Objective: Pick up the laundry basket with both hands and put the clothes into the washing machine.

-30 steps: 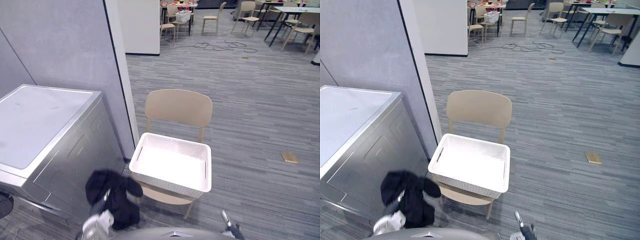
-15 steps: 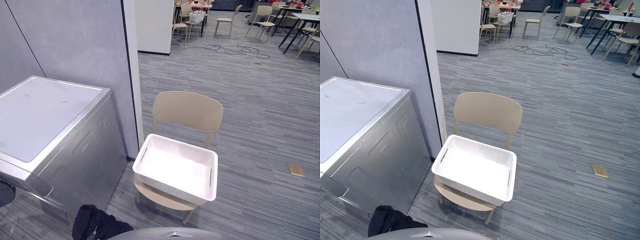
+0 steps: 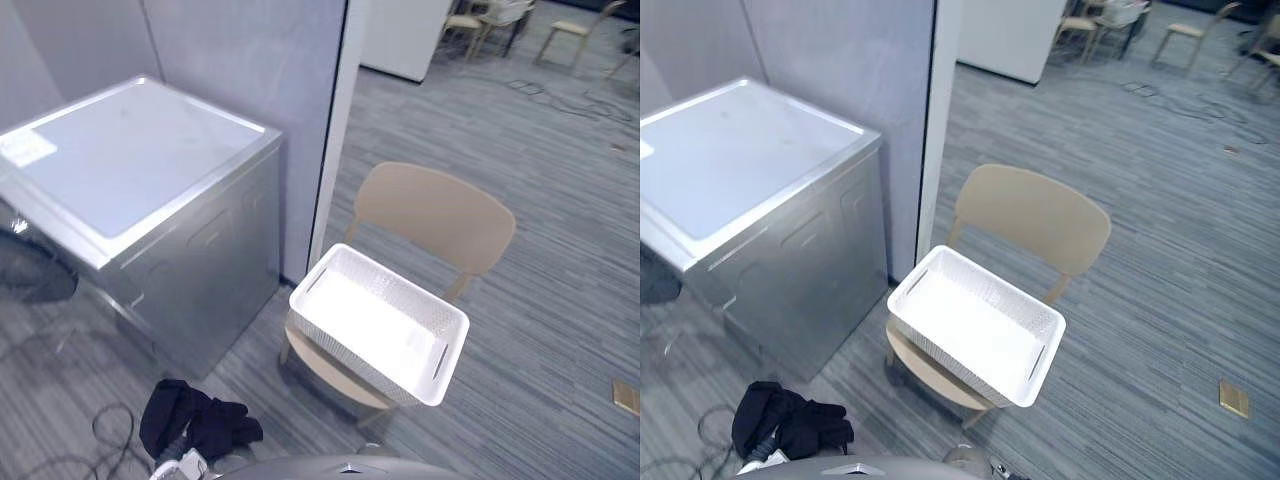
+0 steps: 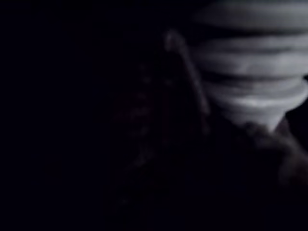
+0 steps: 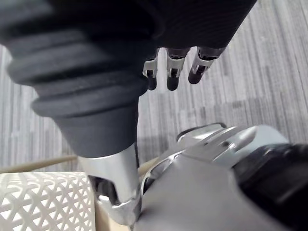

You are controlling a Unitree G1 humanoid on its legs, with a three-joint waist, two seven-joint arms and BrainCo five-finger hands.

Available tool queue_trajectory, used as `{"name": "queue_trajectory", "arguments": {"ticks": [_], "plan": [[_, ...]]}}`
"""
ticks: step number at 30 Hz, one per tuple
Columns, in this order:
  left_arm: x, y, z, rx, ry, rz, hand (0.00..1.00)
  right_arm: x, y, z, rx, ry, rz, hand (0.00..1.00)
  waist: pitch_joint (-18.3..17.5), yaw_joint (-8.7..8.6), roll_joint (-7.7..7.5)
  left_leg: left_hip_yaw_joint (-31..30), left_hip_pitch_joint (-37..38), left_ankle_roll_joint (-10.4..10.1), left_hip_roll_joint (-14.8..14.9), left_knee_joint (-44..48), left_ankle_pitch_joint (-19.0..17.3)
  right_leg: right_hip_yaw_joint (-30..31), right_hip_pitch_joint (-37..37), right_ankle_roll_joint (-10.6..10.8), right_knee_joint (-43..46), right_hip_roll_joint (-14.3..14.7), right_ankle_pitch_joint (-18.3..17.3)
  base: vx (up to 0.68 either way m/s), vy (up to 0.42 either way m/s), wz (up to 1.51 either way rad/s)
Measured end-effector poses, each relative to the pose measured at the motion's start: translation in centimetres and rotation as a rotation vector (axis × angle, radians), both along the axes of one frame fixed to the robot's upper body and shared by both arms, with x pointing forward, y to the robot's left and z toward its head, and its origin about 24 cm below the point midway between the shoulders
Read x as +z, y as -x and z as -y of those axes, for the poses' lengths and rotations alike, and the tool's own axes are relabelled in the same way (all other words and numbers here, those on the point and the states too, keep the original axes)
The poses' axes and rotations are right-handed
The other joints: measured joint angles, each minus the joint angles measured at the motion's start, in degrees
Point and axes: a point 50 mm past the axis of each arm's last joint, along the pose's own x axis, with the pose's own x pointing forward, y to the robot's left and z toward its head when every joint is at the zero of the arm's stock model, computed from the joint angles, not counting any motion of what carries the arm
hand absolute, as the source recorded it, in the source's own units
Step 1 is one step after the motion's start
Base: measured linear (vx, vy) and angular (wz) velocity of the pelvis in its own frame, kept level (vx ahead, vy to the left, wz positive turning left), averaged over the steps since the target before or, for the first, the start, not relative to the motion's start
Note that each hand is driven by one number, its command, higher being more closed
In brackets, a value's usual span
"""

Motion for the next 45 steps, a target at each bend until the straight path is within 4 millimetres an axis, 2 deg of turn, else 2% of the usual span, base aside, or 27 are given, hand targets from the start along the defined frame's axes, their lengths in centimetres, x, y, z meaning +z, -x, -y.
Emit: {"name": "queue_trajectory", "arguments": {"ticks": [2,6,8,9,11,13,14,16,17,18,19,20,22,23,24,26,28,29,31,34,35,37,38,40,41,43,45], "plan": [[-0.1,0.2,0.3,0.023,0.009,-0.001,1.0,0.2,-0.7,0.6,0.001,0.017,0.019,0.0,0.42,-0.02,1.06,2.17,-1.58,2.82,4.03,9.42,-3.67,-0.13,-0.16,0.61,0.95,-0.07,0.35,-0.04,-0.005,0.21],[0.0,0.6,0.0,0.043,-0.017,-0.019,1.0,0.3,-0.4,1.1,-0.067,0.013,0.022,0.0,-0.05,-0.78,2.24,5.68,1.11,3.09,11.99,11.81,-5.01,-0.15,-0.21,3.27,2.02,-2.24,1.88,-0.03,0.254,0.18],[0.2,-0.3,-0.6,0.016,-0.03,-0.003,1.0,0.0,0.6,0.9,-0.158,-0.015,0.006,0.0,-0.31,-1.19,1.45,9.6,0.78,-4.96,10.3,11.4,-9.43,-0.55,0.16,6.19,-0.38,-5.35,5.51,-0.02,0.483,0.38],[0.3,-0.3,-0.9,0.012,-0.039,-0.003,1.0,-0.2,1.0,0.4,-0.185,-0.035,-0.005,0.0,-0.29,-1.1,0.96,9.74,0.04,-5.7,9.09,12.0,-9.91,-0.37,0.66,6.09,-2.36,-5.96,7.25,-0.01,0.483,0.19],[0.5,-0.9,-1.7,-0.033,-0.067,0.001,1.0,-0.5,1.6,-0.2,-0.179,-0.063,-0.039,0.0,-1.16,-0.66,-0.11,9.48,-4.7,-3.82,7.83,19.44,-14.06,-0.18,2.06,5.16,-9.94,-6.42,16.98,-0.05,0.515,0.03],[0.8,-1.9,-1.9,-0.095,-0.083,0.011,1.0,-0.5,1.4,-0.1,-0.152,-0.052,-0.044,0.0,-1.18,-0.43,-0.14,9.1,-7.89,-1.54,6.58,23.56,-16.47,-0.19,1.88,3.47,-12.59,-7.2,22.19,-0.09,0.537,0.11],[0.9,-2.6,-1.8,-0.141,-0.09,0.016,1.0,-0.3,0.8,0.1,-0.136,-0.046,-0.033,0.0,-1.23,-0.32,0.13,9.1,-9.57,0.36,5.1,25.36,-17.85,-0.16,1.55,0.49,-14.88,-7.97,28.45,-0.09,0.497,0.15],[0.9,-2.8,-1.7,-0.174,-0.094,0.014,1.0,-0.3,0.4,0.2,-0.131,-0.041,-0.023,0.0,-1.32,-0.32,0.55,8.47,-9.95,1.82,3.67,25.03,-18.03,1.33,0.68,-4.17,-15.0,-7.86,32.44,-0.04,0.388,0.18],[1.0,-3.0,-1.9,-0.193,-0.105,0.012,1.0,-0.2,0.3,0.2,-0.127,-0.04,-0.02,0.0,-1.34,-0.65,0.59,7.55,-9.76,2.95,2.17,23.36,-17.38,4.73,0.49,-5.6,-12.34,-7.04,29.82,0.02,0.318,0.58],[1.0,-3.2,-1.8,-0.196,-0.105,0.016,1.0,-0.2,0.1,0.2,-0.127,-0.039,-0.013,0.0,-1.63,-1.15,1.12,5.97,-9.54,3.9,0.79,20.83,-16.32,9.48,0.12,-4.42,-8.64,-4.46,23.84,0.08,0.195,0.72],[1.1,-3.4,-1.7,-0.197,-0.104,0.022,1.0,-0.1,0.0,0.2,-0.13,-0.037,-0.005,0.0,-1.9,-1.32,1.53,5.1,-9.08,4.3,0.25,19.29,-15.37,11.78,-0.47,-4.29,-6.11,-2.55,20.56,0.14,0.158,0.67],[0.9,-2.9,-1.6,-0.19,-0.095,0.008,1.0,0.0,-0.6,0.0,-0.127,-0.036,0.02,0.0,-2.06,-0.98,2.06,4.71,-6.92,5.33,-0.6,14.54,-12.65,15.91,-1.84,-3.16,0.61,2.09,12.24,0.14,0.096,0.41],[0.6,-2.4,-1.3,-0.192,-0.082,-0.02,1.0,0.2,-1.3,-0.3,-0.11,-0.041,0.046,0.0,-2.12,-1.03,2.16,4.5,-3.85,5.52,-1.34,9.51,-10.43,17.32,-2.79,-3.55,6.34,6.56,4.53,0.11,0.021,0.27],[0.4,-2.2,-0.7,-0.203,-0.065,-0.037,1.0,0.4,-2.2,-0.6,-0.066,-0.034,0.077,0.0,-2.21,-1.2,2.26,4.52,-0.76,5.53,-2.08,5.29,-8.86,16.89,-3.57,-3.8,8.74,11.02,-0.28,0.14,-0.08,0.2],[0.1,-2.1,0.0,-0.207,-0.044,-0.045,1.0,0.5,-2.5,-0.6,-0.055,-0.029,0.087,0.0,-2.25,-1.38,2.34,4.51,1.0,5.48,-2.37,3.5,-8.48,16.88,-4.0,-4.19,8.69,13.55,-2.33,0.12,-0.079,0.16],[-0.1,-2.5,1.6,-0.226,-0.005,-0.044,1.0,0.7,-2.8,-0.5,-0.059,-0.021,0.109,0.0,-2.59,-1.63,2.7,4.05,2.39,4.94,-2.38,2.34,-8.57,18.5,-6.97,-4.14,7.21,18.25,-4.45,0.1,-0.119,0.17],[0.2,-3.9,2.2,-0.251,0.004,-0.014,1.0,0.7,-2.9,-0.8,-0.076,-0.032,0.117,0.0,-2.68,-2.42,1.76,1.86,1.15,3.53,-3.31,3.12,-9.28,24.02,-9.08,-4.39,0.57,20.89,-2.4,0.15,-0.261,0.66],[0.1,-4.6,3.5,-0.256,0.045,-0.001,1.0,0.5,-1.9,-0.5,-0.113,-0.033,0.096,0.0,-3.04,-2.63,2.57,-0.29,1.49,2.68,-3.56,3.36,-9.51,21.58,-7.53,-6.55,0.12,21.17,-1.96,0.16,-0.251,0.86],[0.1,-5.0,5.3,-0.308,0.092,0.013,1.0,0.3,-0.6,0.2,-0.156,-0.022,0.074,0.0,-3.65,-3.47,3.48,-2.13,1.86,4.27,-3.4,5.58,-9.87,17.99,-5.64,-6.63,0.47,20.52,-2.13,0.27,-0.216,0.86],[0.0,-4.9,5.9,-0.344,0.101,-0.001,1.0,0.1,0.9,0.4,-0.164,-0.021,0.031,0.0,-4.42,-4.55,5.13,-4.3,3.17,3.17,-2.61,14.3,-12.08,16.38,-0.91,-6.7,0.72,22.74,-2.2,0.24,-0.148,0.65],[0.0,-5.0,5.9,-0.362,0.095,0.004,1.0,0.1,1.2,0.7,-0.152,-0.015,0.018,0.0,-4.66,-4.3,5.37,-4.41,0.93,2.14,-2.65,20.81,-12.81,17.36,-0.74,-7.12,1.28,23.23,-2.56,0.19,-0.078,0.65],[0.3,-5.7,5.9,-0.374,0.097,0.039,1.0,0.2,1.3,0.9,-0.139,-0.001,0.018,0.0,-4.18,-4.41,5.4,-4.83,-6.43,-4.83,-3.83,40.78,-9.9,17.2,1.21,-10.19,0.2,23.23,-6.18,0.16,-0.05,0.63],[0.4,-5.8,5.9,-0.353,0.109,0.049,1.0,0.4,1.0,1.4,-0.145,0.003,0.024,0.0,-2.2,-4.59,6.79,-6.8,-10.55,-7.82,-3.72,52.91,-6.26,16.33,3.09,-11.38,-0.04,24.49,-7.65,0.1,-0.001,0.36],[0.3,-5.0,5.2,-0.29,0.097,0.056,1.0,0.6,0.7,2.0,-0.086,0.028,0.013,0.0,-1.76,-2.76,7.73,-6.42,-14.36,-6.16,-3.7,61.84,-6.3,17.76,4.34,-11.41,1.09,24.72,-8.92,0.03,0.069,-0.2],[0.4,-4.7,4.3,-0.256,0.077,0.069,1.0,0.7,0.1,2.1,-0.028,0.039,0.008,0.0,-1.71,-1.46,7.54,-4.9,-16.13,-3.09,-2.27,61.22,-7.9,19.26,5.1,-10.7,1.23,24.15,-9.25,0.06,0.089,-0.67],[0.6,-4.6,3.1,-0.203,0.043,0.078,1.0,0.9,-1.4,1.9,0.06,0.053,0.025,0.0,-1.73,-0.71,6.78,-3.45,-18.58,1.55,2.5,52.91,-9.45,22.17,4.88,-8.58,1.84,23.03,-10.31,0.09,0.112,-0.69],[0.6,-3.9,2.1,-0.131,0.018,0.064,1.0,1.4,-4.2,1.2,0.164,0.066,0.073,0.0,-1.79,0.1,6.29,-8.45,-17.53,3.31,6.64,32.31,-9.43,29.04,2.52,-5.77,4.49,22.14,-12.67,0.17,0.242,-1.12]]}}
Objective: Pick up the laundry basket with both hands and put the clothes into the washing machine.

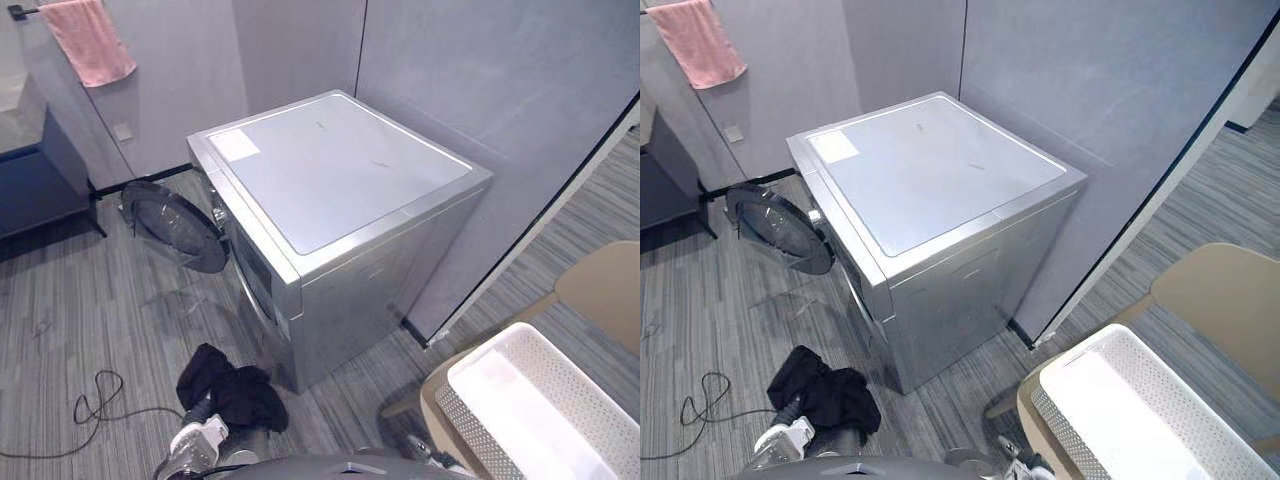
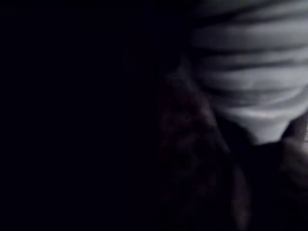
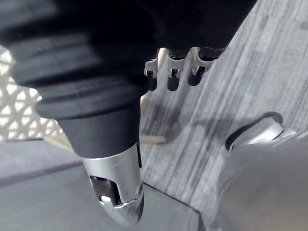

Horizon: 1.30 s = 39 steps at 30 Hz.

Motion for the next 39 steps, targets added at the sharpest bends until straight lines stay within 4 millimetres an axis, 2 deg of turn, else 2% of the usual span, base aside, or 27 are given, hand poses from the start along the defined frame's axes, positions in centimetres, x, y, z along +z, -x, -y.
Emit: {"name": "queue_trajectory", "arguments": {"ticks": [1,2,3,4,5,6,7,8,9,11,12,13,14,17,18,19,21,23,25,26,28,29,31,35,37,38,39], "plan": [[-0.1,0.3,0.0,0.016,0.003,-0.007,1.0,0.1,-0.8,-0.3,0.025,-0.001,0.014,0.0,0.0,0.3,0.04,-2.82,0.61,0.17,0.79,-4.94,0.39,2.2,-0.86,0.45,1.03,-0.02,-0.68,0.3,0.487,-1.73],[-0.3,0.9,-0.1,0.057,0.005,-0.029,1.0,0.4,-2.0,-1.0,0.058,-0.008,0.04,0.0,-0.03,1.15,-0.08,-6.98,2.77,-0.51,3.21,-14.51,1.69,7.28,-2.78,2.31,3.7,-0.06,-2.62,0.29,0.481,-1.48],[-0.3,1.1,-0.2,0.068,0.001,-0.034,1.0,0.4,-2.2,-1.2,0.066,-0.01,0.041,0.0,-0.06,1.4,-0.03,-7.36,3.72,-1.13,4.21,-17.06,2.4,8.9,-3.06,3.17,4.42,-0.28,-3.48,0.29,0.529,-1.57],[-0.4,1.5,-0.2,0.08,-0.003,-0.052,1.0,0.3,-2.0,-1.1,0.068,-0.008,0.034,0.0,-0.29,1.59,0.13,-6.26,5.28,-3.47,5.36,-19.45,3.76,10.69,-3.06,3.46,4.87,-1.46,-4.48,0.23,0.547,-1.07],[-0.7,2.3,-0.2,0.087,-0.006,-0.086,1.0,0.2,-1.3,-0.7,0.044,0.0,0.022,0.0,-1.07,1.52,0.51,-1.77,7.26,-6.94,5.54,-21.47,6.26,12.74,-1.53,5.44,3.63,-3.58,-5.31,0.31,0.743,-0.95],[-0.9,2.9,-0.2,0.085,-0.005,-0.109,1.0,0.0,-0.6,-0.6,0.016,-0.005,0.006,0.0,-2.2,1.49,-0.29,0.43,7.88,-10.58,4.52,-20.73,4.9,14.14,-0.59,6.77,2.1,-5.74,-5.23,0.41,0.853,-0.68],[-0.7,3.0,-1.7,0.073,-0.048,-0.121,1.0,-0.6,0.6,-1.9,-0.015,-0.051,-0.026,0.0,-4.45,0.9,-3.3,4.41,7.83,-9.01,0.72,-19.77,3.8,16.88,-0.4,7.29,-0.41,-10.37,-2.08,0.46,0.786,-0.34],[-0.5,2.3,-2.2,0.022,-0.076,-0.117,1.0,-0.7,0.8,-2.4,-0.05,-0.075,-0.02,0.0,-5.88,0.02,-4.98,5.88,7.75,-8.14,-0.69,-20.02,3.35,18.08,-1.52,6.73,-1.63,-11.7,4.7,0.38,0.595,-0.26],[-0.4,1.9,-2.2,-0.009,-0.085,-0.115,1.0,-0.7,0.8,-2.4,-0.065,-0.079,-0.016,0.0,-5.61,-0.14,-4.29,6.82,8.21,-8.07,-0.73,-20.51,3.32,18.03,-2.06,6.08,-1.83,-11.79,8.59,0.35,0.596,-0.5],[-0.4,1.5,-1.7,-0.108,-0.105,-0.123,1.0,-0.6,0.0,-2.8,-0.091,-0.097,0.009,0.0,-5.42,0.34,-3.81,13.28,14.57,-7.1,-0.15,-24.75,3.24,14.18,-5.53,3.92,0.0,-12.35,22.21,0.27,0.529,-1.02],[-0.4,1.4,-1.6,-0.133,-0.108,-0.125,1.0,-0.5,-0.2,-3.0,-0.089,-0.102,0.017,0.0,-5.45,0.38,-3.72,15.22,16.46,-6.66,-0.19,-26.02,3.19,12.06,-6.35,3.2,1.18,-12.99,22.03,0.22,0.471,-1.26],[-0.3,1.0,-1.3,-0.184,-0.116,-0.114,1.0,-0.3,-1.0,-3.5,-0.084,-0.112,0.041,0.0,-5.52,0.05,-3.62,19.91,20.36,-4.64,-1.02,-29.28,3.03,7.04,-9.25,3.15,4.5,-13.24,19.99,0.14,0.327,-1.03],[-0.3,0.9,-1.3,-0.193,-0.112,-0.107,1.0,-0.2,-1.4,-3.8,-0.081,-0.116,0.054,0.0,-5.53,-0.3,-3.61,21.85,21.68,-3.34,-1.7,-30.57,2.91,4.96,-10.81,4.13,6.59,-12.45,18.19,0.12,0.294,-0.94],[-0.2,0.3,-1.0,-0.208,-0.105,-0.089,1.0,-0.1,-1.8,-3.8,-0.085,-0.121,0.066,0.0,-5.55,-0.78,-3.58,26.96,24.18,-0.84,-3.57,-32.21,2.1,-0.46,-14.51,6.69,11.1,-7.53,11.37,0.1,0.115,-0.8],[-0.3,0.4,-0.8,-0.218,-0.097,-0.096,1.0,-0.1,-1.9,-3.7,-0.101,-0.123,0.07,0.0,-5.54,-0.7,-3.79,29.02,25.87,-0.39,-4.93,-33.19,1.84,-3.4,-13.92,5.38,8.76,-5.02,11.34,0.15,0.035,-0.93],[-0.5,0.8,-0.5,-0.231,-0.09,-0.113,1.0,-0.2,-1.6,-3.4,-0.105,-0.119,0.06,0.0,-5.64,-0.61,-3.77,30.01,26.84,-0.24,-5.86,-34.0,1.84,-5.3,-12.64,2.58,6.02,-4.8,10.24,0.18,0.048,-1.16],[-1.3,2.3,1.3,-0.258,-0.029,-0.185,1.0,-0.2,-1.3,-2.3,-0.108,-0.094,0.05,0.0,-6.51,-1.13,-0.9,30.65,28.08,0.68,-6.68,-36.65,2.5,-1.25,-9.16,2.12,-2.68,-3.89,10.12,0.15,0.053,-0.93],[-1.3,1.8,2.6,-0.276,-0.003,-0.178,1.0,-0.2,-0.8,-1.4,-0.126,-0.077,0.044,0.0,-6.13,-1.25,0.06,30.68,29.3,0.58,-6.79,-36.95,2.99,1.12,-8.25,2.06,-4.07,-3.36,10.09,0.14,-0.02,-0.43],[-1.3,1.7,3.1,-0.272,0.01,-0.172,1.0,-0.4,0.1,-1.1,-0.139,-0.069,0.026,0.0,-5.84,-0.98,-0.06,30.74,31.51,0.22,-6.19,-34.83,3.42,1.22,-4.54,1.71,-5.42,-3.34,10.26,0.12,-0.059,-0.22],[-1.2,1.4,3.1,-0.247,0.015,-0.155,1.0,-0.6,0.7,-1.3,-0.127,-0.068,0.012,0.0,-5.27,-0.6,-1.13,30.58,30.82,-0.31,-5.19,-28.55,3.05,1.97,-2.5,1.56,-5.81,-3.42,10.18,0.1,-0.094,-0.08],[-0.8,0.4,2.7,-0.201,0.015,-0.101,1.0,-0.7,0.7,-1.7,-0.087,-0.074,0.0,0.0,-4.6,-0.07,-2.19,24.82,22.68,-1.67,-2.64,-9.71,3.85,2.29,-0.99,0.41,-6.26,-3.68,9.42,0.02,-0.066,-0.16],[-0.5,-0.3,2.4,-0.186,0.012,-0.074,1.0,-0.6,0.2,-1.6,-0.065,-0.071,0.01,0.0,-3.37,0.7,-1.93,17.19,15.1,-1.65,-1.99,3.21,4.02,3.27,-0.69,-0.21,-6.33,-3.71,8.18,-0.04,0.046,-0.32],[-0.3,-0.7,2.1,-0.155,0.008,-0.048,1.0,-0.4,-0.5,-1.4,-0.042,-0.06,0.024,0.0,-2.06,1.34,-0.79,10.73,8.5,-1.25,-2.01,11.36,0.58,4.59,-0.81,0.43,-5.88,-3.54,7.03,-0.06,0.194,-0.52],[0.0,-0.5,0.7,-0.101,-0.032,-0.013,1.0,-0.4,-0.4,-1.5,0.006,-0.05,0.009,0.0,-1.96,2.1,-1.74,6.55,5.82,0.86,1.83,1.64,-1.02,8.78,-2.0,3.45,-4.0,-5.84,4.24,0.0,0.248,-0.47],[-0.2,0.4,0.5,-0.087,-0.034,-0.036,1.0,-0.4,-0.1,-1.3,0.002,-0.047,0.004,0.0,-2.09,2.03,-1.74,4.57,8.23,1.58,2.92,-8.62,-0.51,11.84,-3.48,6.29,-3.44,-7.81,2.96,0.11,0.546,-0.56],[-0.4,0.9,0.5,-0.085,-0.031,-0.053,1.0,-0.5,0.2,-1.1,-0.006,-0.044,-0.003,0.0,-2.54,2.01,-1.41,4.42,10.63,-3.14,2.43,-14.71,-1.5,13.43,-4.11,8.53,-3.36,-9.08,2.13,0.17,0.692,-0.52],[-0.5,1.1,0.6,-0.086,-0.024,-0.064,1.0,-0.5,0.4,-1.1,-0.017,-0.047,-0.008,0.0,-3.19,1.96,-1.34,5.39,11.91,-8.76,1.41,-16.7,-4.26,14.03,-4.52,9.35,-3.42,-10.03,1.98,0.16,0.559,-0.34]]}}
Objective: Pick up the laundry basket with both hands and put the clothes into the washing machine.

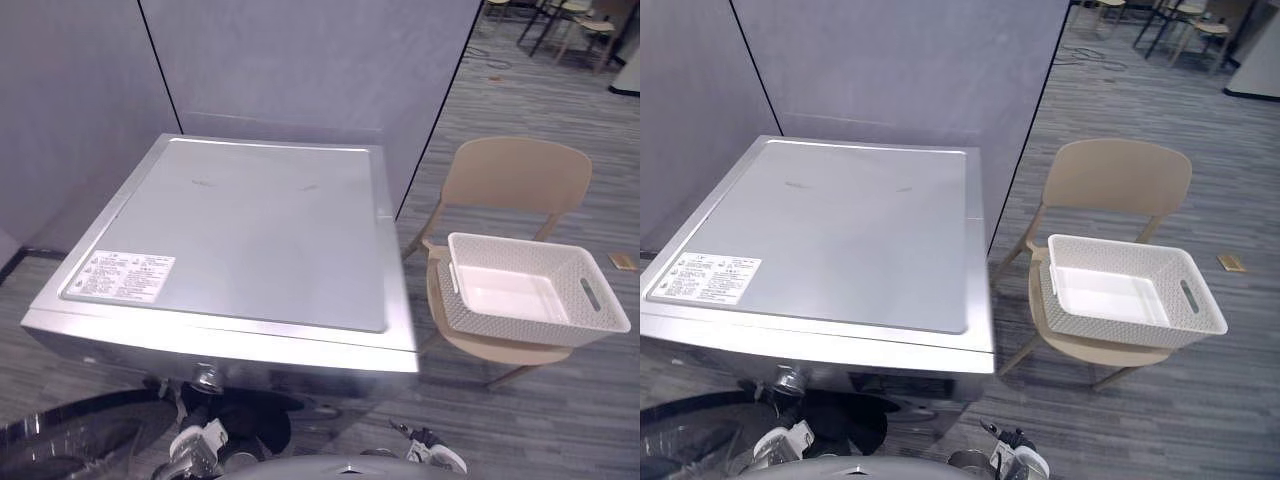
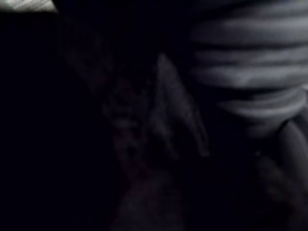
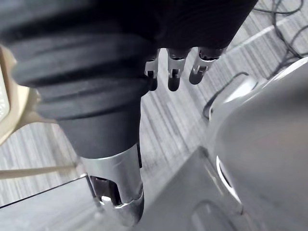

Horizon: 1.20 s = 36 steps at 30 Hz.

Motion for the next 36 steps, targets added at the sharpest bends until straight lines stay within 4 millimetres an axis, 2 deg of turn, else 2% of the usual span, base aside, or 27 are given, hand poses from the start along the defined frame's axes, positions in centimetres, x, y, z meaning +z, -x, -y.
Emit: {"name": "queue_trajectory", "arguments": {"ticks": [1,2,3,5,7,9,10,11,12,13,14,15,16,17,18,19,21,22,25,27,29,30,31,32,33,34,36], "plan": [[0.1,0.2,-1.6,-0.001,-0.037,-0.015,1.0,-0.4,0.7,-1.0,-0.033,-0.038,-0.025,0.0,-0.31,-0.47,-3.39,2.69,-0.58,1.14,-3.51,1.01,-0.1,2.22,-0.11,0.5,-1.57,-3.76,1.27,0.2,0.635,-0.04],[-0.1,0.8,-2.2,-0.003,-0.051,-0.048,1.0,-0.8,1.6,-1.5,-0.07,-0.066,-0.056,0.0,-1.06,-1.34,-4.44,2.7,-1.46,2.08,-5.25,3.04,-0.59,2.15,1.44,0.75,-5.14,-5.95,5.57,0.15,0.494,0.06],[-0.1,0.8,-2.3,-0.011,-0.052,-0.056,1.0,-0.9,2.0,-1.5,-0.098,-0.075,-0.065,0.0,-1.22,-1.3,-4.44,2.77,-1.64,2.57,-5.91,3.81,-0.86,2.06,2.17,0.95,-6.56,-6.56,7.91,0.13,0.495,0.14],[-0.2,0.6,-2.1,-0.088,-0.043,-0.085,1.0,-0.9,2.2,-1.5,-0.131,-0.078,-0.066,0.0,-1.32,-1.35,-4.41,3.1,-1.76,4.09,-7.85,2.77,-0.39,2.0,2.58,1.93,-10.18,-8.2,16.82,0.07,0.451,0.09],[-0.1,0.0,-2.0,-0.12,-0.047,-0.072,1.0,-0.9,1.8,-1.6,-0.132,-0.083,-0.055,0.0,-1.4,-1.69,-4.52,3.74,-1.98,5.66,-9.04,0.45,0.74,1.96,1.54,2.04,-11.69,-9.29,21.15,-0.01,0.259,0.03],[-0.1,-0.1,-1.7,-0.151,-0.046,-0.077,1.0,-0.6,0.6,-1.7,-0.104,-0.079,-0.027,0.0,-1.43,-0.92,-4.25,6.5,-1.51,6.88,-9.77,-2.21,2.11,1.47,-0.64,2.03,-13.48,-10.4,25.86,-0.09,0.121,-0.44],[-0.2,-0.1,-1.6,-0.151,-0.048,-0.081,1.0,-0.5,0.3,-1.7,-0.097,-0.075,-0.016,0.0,-1.39,-0.71,-4.04,7.42,-1.16,7.02,-9.61,-2.86,2.48,0.47,-1.21,1.87,-13.69,-10.45,26.94,-0.14,0.015,-0.73],[-0.2,0.1,-1.3,-0.162,-0.057,-0.093,1.0,-0.2,-0.4,-1.7,-0.069,-0.062,0.009,0.0,-1.54,-0.42,-3.24,9.41,-0.07,7.36,-8.87,-4.58,3.1,-2.58,-1.97,0.34,-14.8,-10.27,29.65,-0.17,-0.037,-0.92],[-0.4,0.5,-0.9,-0.171,-0.052,-0.104,1.0,0.0,-0.7,-1.4,-0.053,-0.044,0.02,0.0,-2.36,0.04,-1.54,12.06,0.44,8.0,-7.04,-6.8,3.86,-6.09,-3.22,-2.16,-15.96,-9.12,32.21,-0.19,-0.063,-0.93],[-0.4,0.6,-0.8,-0.183,-0.055,-0.106,1.0,0.1,-1.1,-1.3,-0.038,-0.037,0.031,0.0,-2.44,-0.05,-0.69,13.17,1.04,7.99,-6.16,-7.75,4.41,-7.6,-3.82,-3.02,-13.57,-7.75,30.4,-0.19,-0.098,-0.74],[-0.4,0.7,-0.7,-0.209,-0.061,-0.109,1.0,0.4,-1.7,-1.2,-0.015,-0.025,0.048,0.0,-2.61,-0.91,0.21,13.55,2.48,7.86,-5.53,-10.58,5.92,-10.82,-4.78,-3.34,-4.9,-4.88,23.41,-0.13,-0.102,-0.35],[-0.4,0.6,-0.6,-0.216,-0.063,-0.107,1.0,0.4,-1.7,-1.1,-0.01,-0.024,0.048,0.0,-2.63,-0.99,0.24,13.71,3.37,7.78,-5.49,-12.15,6.49,-12.23,-4.73,-3.41,-2.21,-3.69,20.0,-0.13,-0.161,-0.44],[-0.4,0.7,-0.4,-0.217,-0.058,-0.106,1.0,0.4,-1.7,-1.4,0.0,-0.028,0.046,0.0,-2.62,-0.69,0.07,14.81,4.72,7.04,-5.52,-14.55,7.29,-14.41,-4.36,-4.53,-0.69,-1.92,15.43,-0.1,-0.198,-0.59],[-0.5,0.9,-0.1,-0.215,-0.049,-0.11,1.0,0.3,-1.6,-1.5,0.012,-0.03,0.043,0.0,-2.86,-0.28,-0.4,15.01,5.27,6.15,-5.85,-16.15,8.04,-15.86,-4.19,-5.17,-2.62,-1.55,13.92,-0.09,-0.201,-0.61],[-0.6,1.0,0.1,-0.214,-0.045,-0.113,1.0,0.2,-1.3,-1.6,0.014,-0.032,0.037,0.0,-3.28,-0.2,-0.94,14.79,5.23,5.8,-6.03,-16.99,8.41,-15.88,-3.88,-4.85,-4.3,-1.44,13.11,-0.06,-0.201,-0.41],[-0.7,1.2,0.0,-0.215,-0.044,-0.122,1.0,0.2,-1.3,-1.4,0.016,-0.028,0.039,0.0,-3.31,-0.21,-0.78,14.23,5.17,4.96,-6.05,-18.96,10.24,-16.43,-3.4,-4.48,-6.95,-0.83,11.3,-0.03,-0.201,-0.03],[-0.7,1.1,0.6,-0.219,-0.026,-0.122,1.0,0.2,-0.7,-0.5,0.011,-0.007,0.023,0.0,-3.39,-0.41,-0.01,10.65,6.06,5.1,-5.93,-23.21,12.87,-17.24,-3.73,-4.74,-7.69,0.78,11.23,0.03,-0.19,0.15],[-0.8,1.2,0.7,-0.218,-0.021,-0.123,1.0,-0.1,0.2,0.1,0.002,0.0,-0.008,0.0,-3.47,-0.4,0.33,8.03,6.47,5.45,-5.81,-24.57,14.09,-18.39,-3.69,-4.86,-7.54,1.29,11.24,0.12,-0.168,0.19],[-0.8,1.2,0.5,-0.201,-0.018,-0.125,1.0,-0.3,1.6,0.3,-0.002,0.007,-0.041,0.0,-2.96,-0.53,-0.25,6.67,7.29,4.48,-5.26,-26.33,16.54,-20.75,-2.96,-5.16,-6.61,2.18,11.08,0.08,-0.114,0.25],[-0.5,-0.1,0.6,-0.184,-0.017,-0.088,1.0,-0.3,1.3,0.0,0.005,0.003,-0.035,0.0,-0.56,-0.47,-0.99,6.73,6.6,3.73,-5.54,-26.09,17.64,-21.2,-3.46,-5.5,-5.27,1.9,10.82,0.03,-0.037,0.24],[0.6,-2.8,0.2,-0.193,-0.053,0.005,1.0,0.3,-1.0,-0.8,0.067,0.011,0.032,0.0,2.56,-0.57,-3.32,6.06,-0.57,3.72,-6.67,-20.83,17.71,-21.69,-9.82,-5.45,0.37,0.17,8.9,-0.1,0.0,0.34],[0.9,-3.7,0.2,-0.198,-0.06,0.034,1.0,0.5,-1.6,-1.0,0.078,0.014,0.052,0.0,3.68,-0.7,-3.72,5.49,-2.82,3.97,-6.87,-19.03,17.53,-21.96,-11.55,-5.46,1.84,-0.12,8.53,-0.15,0.001,0.48],[1.6,-5.4,0.6,-0.207,-0.063,0.086,1.0,1.0,-3.0,-1.1,0.104,0.029,0.094,0.0,6.01,-0.88,-3.91,4.7,-7.06,4.45,-6.97,-15.68,17.13,-22.8,-14.49,-5.62,4.26,-0.59,7.85,-0.14,-0.004,0.39],[2.0,-6.2,0.6,-0.209,-0.067,0.117,1.0,1.3,-3.7,-1.1,0.112,0.036,0.115,0.0,7.05,-0.9,-3.89,4.58,-8.81,4.59,-7.01,-14.12,16.86,-22.93,-16.0,-5.78,5.71,-0.77,7.32,-0.24,-0.016,0.34],[3.1,-7.9,0.8,-0.2,-0.071,0.197,1.0,2.2,-5.5,-1.2,0.146,0.065,0.176,0.0,9.53,-0.87,-3.8,4.34,-13.5,4.79,-6.97,-9.0,14.61,-22.38,-20.92,-6.05,11.14,-1.13,5.01,-0.21,-0.021,0.14],[3.2,-8.1,0.8,-0.198,-0.071,0.207,1.0,2.4,-5.8,-1.2,0.15,0.07,0.187,0.0,9.88,-0.87,-3.78,4.34,-14.24,4.65,-6.98,-8.06,14.18,-22.27,-21.63,-6.1,12.21,-1.23,4.61,-0.26,-0.038,0.05],[4.6,-10.1,0.9,-0.162,-0.066,0.305,1.0,3.9,-8.1,-1.3,0.196,0.107,0.281,0.0,12.41,-0.93,-3.38,4.34,-20.49,4.6,-6.67,-0.08,10.28,-20.48,-28.52,-6.12,20.26,-1.46,1.44,-0.21,-0.04,-0.08]]}}
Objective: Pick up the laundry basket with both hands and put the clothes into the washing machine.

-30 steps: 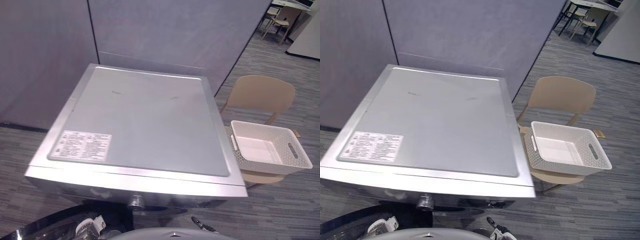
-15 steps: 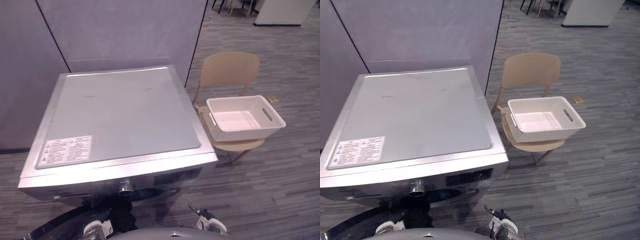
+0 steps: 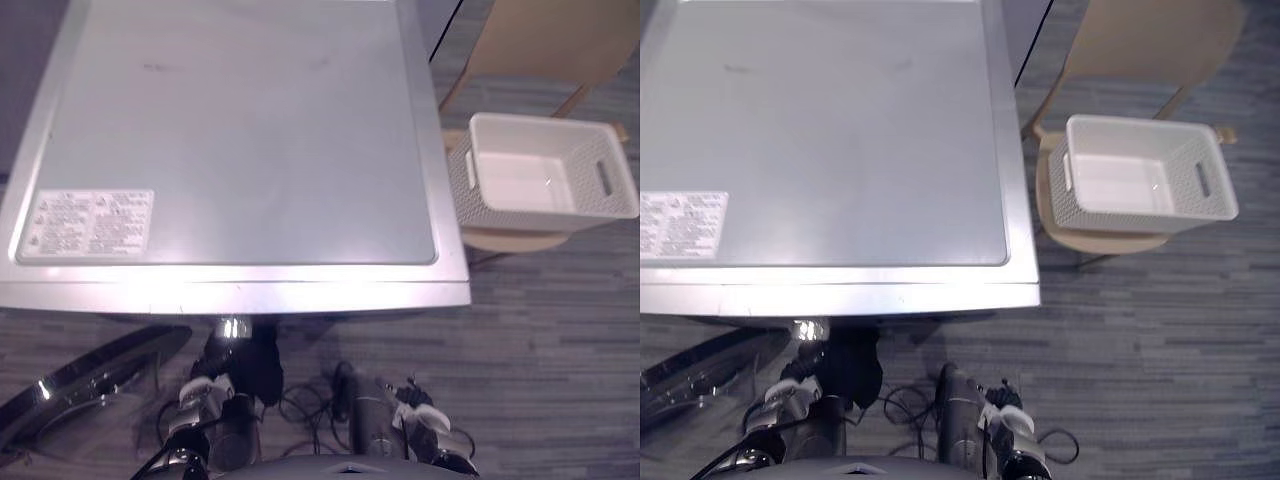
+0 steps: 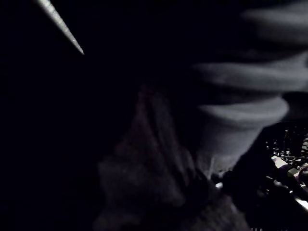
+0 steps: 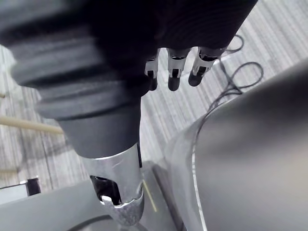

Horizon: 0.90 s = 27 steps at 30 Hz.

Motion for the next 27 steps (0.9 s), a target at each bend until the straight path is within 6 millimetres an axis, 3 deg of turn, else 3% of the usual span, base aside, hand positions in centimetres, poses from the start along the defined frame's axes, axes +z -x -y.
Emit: {"name": "queue_trajectory", "arguments": {"ticks": [3,6,10,13,15,16,19,20,22,27], "plan": [[1.7,-2.2,0.1,0.016,0.014,0.095,1.0,2.0,-2.3,0.1,0.003,0.029,0.115,0.0,1.95,0.03,0.41,-0.02,-7.25,-0.23,0.61,7.52,-2.79,2.32,-7.68,0.1,7.1,0.58,-1.85,-0.17,-0.018,-0.21],[4.7,-6.2,0.7,-0.024,-0.007,0.214,1.0,4.6,-5.1,-0.2,0.002,0.048,0.245,0.0,5.76,-0.04,0.38,-1.02,-14.82,-0.51,1.89,16.88,-6.08,3.92,-14.66,0.44,14.6,1.72,-3.7,-0.14,-0.008,-0.16],[9.1,-10.8,3.1,-0.083,0.032,0.358,1.0,7.5,-7.2,-0.4,-0.048,0.045,0.392,0.0,9.9,-0.55,-0.55,-2.11,-22.76,-0.41,3.48,26.05,-9.32,5.48,-21.77,0.85,20.89,3.43,-4.79,-0.08,0.037,-0.2],[11.7,-12.7,3.2,-0.045,0.075,0.439,1.0,7.9,-7.4,-0.3,-0.07,0.033,0.419,0.0,10.54,-1.0,-0.98,-1.96,-26.14,-0.3,4.4,28.98,-10.48,6.26,-25.2,0.88,22.56,4.41,-4.78,-0.06,0.029,-0.27],[16.3,-15.5,1.6,0.033,0.101,0.558,1.0,8.7,-7.7,-0.3,-0.079,0.033,0.461,0.0,11.95,-1.83,-1.46,-0.87,-27.87,0.14,6.0,31.0,-11.35,7.57,-27.39,1.62,23.13,5.84,-4.12,-0.06,0.02,-0.4],[17.6,-16.1,1.0,0.051,0.105,0.592,1.0,8.8,-7.8,-0.4,-0.08,0.036,0.47,0.0,12.24,-2.05,-1.71,-0.45,-28.02,0.26,6.21,31.19,-11.45,7.97,-27.78,1.58,23.13,6.09,-3.94,-0.06,0.017,-0.31],[24.5,-18.6,-1.0,0.096,0.117,0.768,1.0,8.7,-7.4,-0.2,-0.08,0.044,0.469,0.0,12.39,-3.29,-1.99,0.07,-30.22,0.61,7.0,32.13,-11.65,8.96,-30.08,1.94,22.93,7.16,-2.96,-0.05,0.02,-0.23],[28.4,-19.4,-1.6,0.107,0.151,0.877,1.0,8.4,-7.0,-0.2,-0.081,0.044,0.464,0.0,12.87,-3.67,-2.2,0.29,-30.82,0.62,7.3,32.41,-11.65,9.31,-30.76,2.13,22.79,7.51,-2.53,-0.04,0.025,-0.2],[30.7,-19.1,-1.6,0.118,0.198,1.006,1.0,7.7,-6.1,0.1,-0.086,0.046,0.44,0.0,13.61,-3.16,-2.69,0.53,-31.06,0.72,7.98,32.94,-11.71,9.5,-31.06,2.12,22.79,8.09,-2.16,-0.03,0.004,-0.16],[33.4,-19.5,-1.0,0.093,0.225,1.061,1.0,6.4,-4.5,0.6,-0.098,0.042,0.387,0.0,13.63,-2.58,-2.73,0.22,-32.66,1.09,8.28,34.17,-11.85,9.93,-32.69,1.41,23.21,8.85,-1.0,-0.07,-0.001,-0.09]]}}
